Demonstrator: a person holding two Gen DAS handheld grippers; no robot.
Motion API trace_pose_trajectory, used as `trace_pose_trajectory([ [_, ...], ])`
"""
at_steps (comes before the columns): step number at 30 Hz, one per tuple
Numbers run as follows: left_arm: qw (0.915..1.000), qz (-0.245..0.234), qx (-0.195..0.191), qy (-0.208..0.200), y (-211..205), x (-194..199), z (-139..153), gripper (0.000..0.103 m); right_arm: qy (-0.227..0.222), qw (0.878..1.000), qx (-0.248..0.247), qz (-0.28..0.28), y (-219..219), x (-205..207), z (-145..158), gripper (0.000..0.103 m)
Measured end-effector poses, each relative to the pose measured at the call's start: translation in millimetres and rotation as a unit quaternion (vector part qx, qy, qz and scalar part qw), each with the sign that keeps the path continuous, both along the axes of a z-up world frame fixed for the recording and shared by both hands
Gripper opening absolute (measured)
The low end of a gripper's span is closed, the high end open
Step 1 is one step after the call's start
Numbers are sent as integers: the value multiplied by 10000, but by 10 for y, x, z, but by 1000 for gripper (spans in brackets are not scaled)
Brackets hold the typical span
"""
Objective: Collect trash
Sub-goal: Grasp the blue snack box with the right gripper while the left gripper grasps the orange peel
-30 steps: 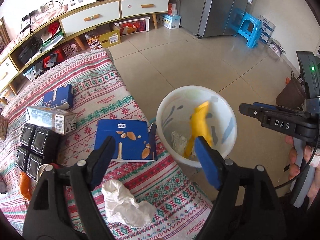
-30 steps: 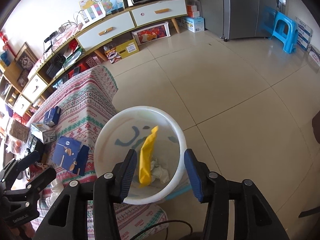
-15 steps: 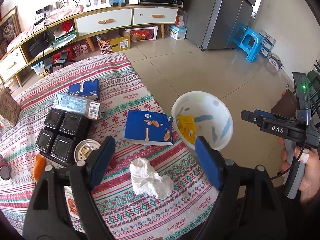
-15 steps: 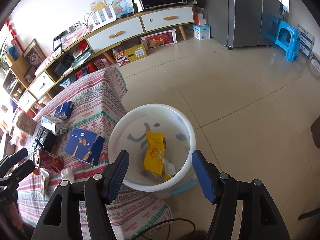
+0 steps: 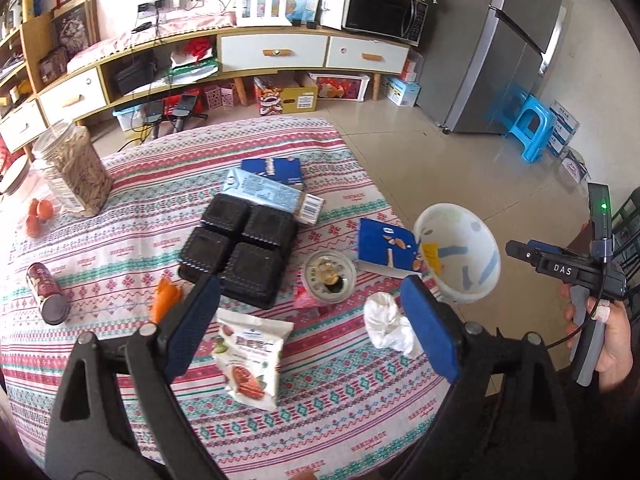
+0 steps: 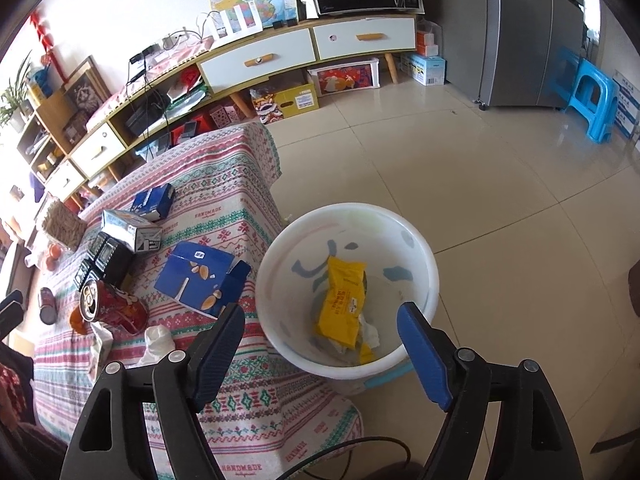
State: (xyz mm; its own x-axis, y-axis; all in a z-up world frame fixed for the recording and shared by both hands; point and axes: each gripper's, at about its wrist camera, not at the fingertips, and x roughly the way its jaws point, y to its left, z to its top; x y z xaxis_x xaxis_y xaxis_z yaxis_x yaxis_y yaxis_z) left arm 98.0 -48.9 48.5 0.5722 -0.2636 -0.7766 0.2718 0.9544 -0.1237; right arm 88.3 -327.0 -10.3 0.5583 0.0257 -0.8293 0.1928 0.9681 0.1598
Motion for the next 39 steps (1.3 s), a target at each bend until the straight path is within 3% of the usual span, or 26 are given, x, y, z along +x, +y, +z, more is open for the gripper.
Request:
trace_pose_trajectory([
  [5,9989,440,142,52,446,89,-54,94,136,9991,-252,315,266,160,-45,84],
  [10,9956,873,233,258,860,180,-222,94,439,9891,-723,1203,684,410,-171,86],
  [16,9895,1350,312,401,1291,220,-509,94,907,9571,-1322,2414,1140,723,-443,87],
  [21,9828,1581,56,957,1555,290,-756,94,912,9241,-1785,3254,1351,941,-611,88],
  [27,9778,1701,5,1226,1721,404,-869,94,1172,9087,-1649,3652,1375,1200,-883,89],
  [30,9740,1751,-107,1436,1795,435,-932,94,1272,9060,-1601,3707,1380,1284,-1005,92],
  [35,9682,1825,-258,1692,1858,439,-1019,94,1269,9159,-1253,3597,1293,1391,-1042,92],
  [37,9681,1796,-269,1728,1845,442,-1036,94,1235,9168,-1200,3604,1279,1393,-1037,90],
  [39,9684,1766,-297,1734,1830,433,-1039,94,1214,9165,-1053,3663,1278,1346,-1005,77],
])
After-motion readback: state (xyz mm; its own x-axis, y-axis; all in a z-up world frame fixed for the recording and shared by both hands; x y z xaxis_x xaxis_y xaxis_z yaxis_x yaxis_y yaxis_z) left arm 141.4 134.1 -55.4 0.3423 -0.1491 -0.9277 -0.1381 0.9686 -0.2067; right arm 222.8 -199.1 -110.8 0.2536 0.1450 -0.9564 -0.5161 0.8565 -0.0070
